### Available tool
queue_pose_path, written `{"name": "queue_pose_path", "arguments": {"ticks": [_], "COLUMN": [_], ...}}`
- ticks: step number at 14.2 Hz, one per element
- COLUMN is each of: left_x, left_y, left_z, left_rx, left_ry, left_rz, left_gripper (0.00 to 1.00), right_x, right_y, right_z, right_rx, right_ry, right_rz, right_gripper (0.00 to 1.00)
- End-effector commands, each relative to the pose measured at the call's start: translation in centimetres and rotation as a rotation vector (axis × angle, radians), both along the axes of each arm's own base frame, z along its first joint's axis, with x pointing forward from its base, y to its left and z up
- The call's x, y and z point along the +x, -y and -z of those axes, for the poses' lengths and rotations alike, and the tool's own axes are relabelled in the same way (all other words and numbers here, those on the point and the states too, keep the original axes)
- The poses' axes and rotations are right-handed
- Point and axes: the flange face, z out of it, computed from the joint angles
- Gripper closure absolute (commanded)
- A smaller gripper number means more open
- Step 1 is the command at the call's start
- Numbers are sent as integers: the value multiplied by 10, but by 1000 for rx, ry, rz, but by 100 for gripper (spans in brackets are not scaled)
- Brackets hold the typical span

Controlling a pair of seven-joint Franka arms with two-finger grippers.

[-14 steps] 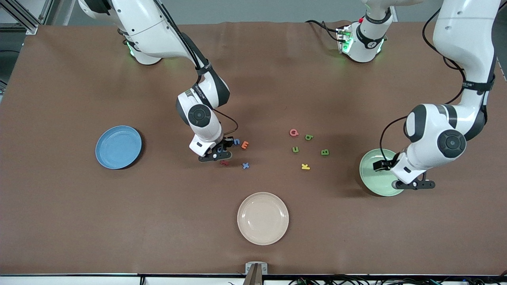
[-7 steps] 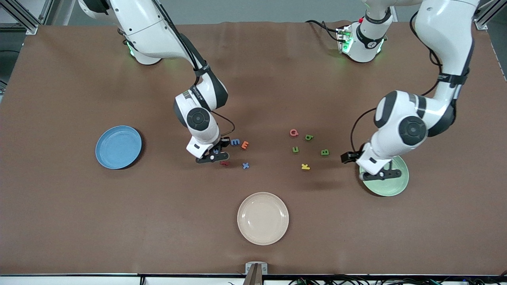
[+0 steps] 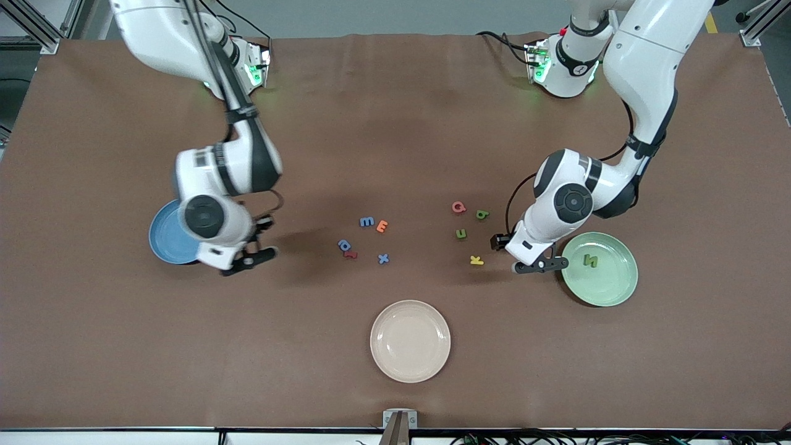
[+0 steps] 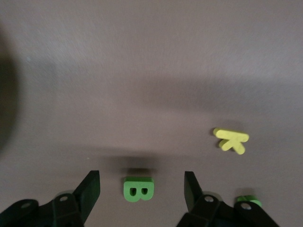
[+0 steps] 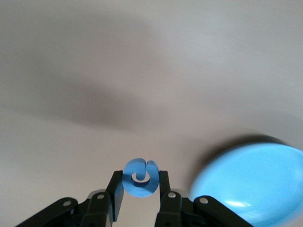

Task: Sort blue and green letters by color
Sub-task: 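Grasp the green B with the left gripper while the right gripper drops blue letter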

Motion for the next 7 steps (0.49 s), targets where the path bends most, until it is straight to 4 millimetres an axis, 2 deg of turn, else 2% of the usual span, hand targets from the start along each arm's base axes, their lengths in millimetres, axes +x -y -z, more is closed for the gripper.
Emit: {"name": "queue_pose_path", "arguments": {"ticks": [1,3,5,6,7], "left_x": [-13,-21,-26,-30,-31], "left_y": [3,2,-1,-1,-1], "left_z": [2,10,18,22,23], "left_rx": [23,33,41,40,42], "left_ry": [0,-11,-2,-2,-5], "left_rz": [-2,9,24,21,16], "left_gripper": [23,25,28,29,31], "right_x": [-2,-4,-9,-11,-14], "right_y": [81,126,149,155,165], "right_z": [-6,-5,-2,-2,0], "right_rx": [20,37,47,51,56], "right_ry": [-53,-76,-88,-89,-91], "right_rz": [-99,-119,-94,-81,-60], "right_gripper": [100,99,95,65,12]}}
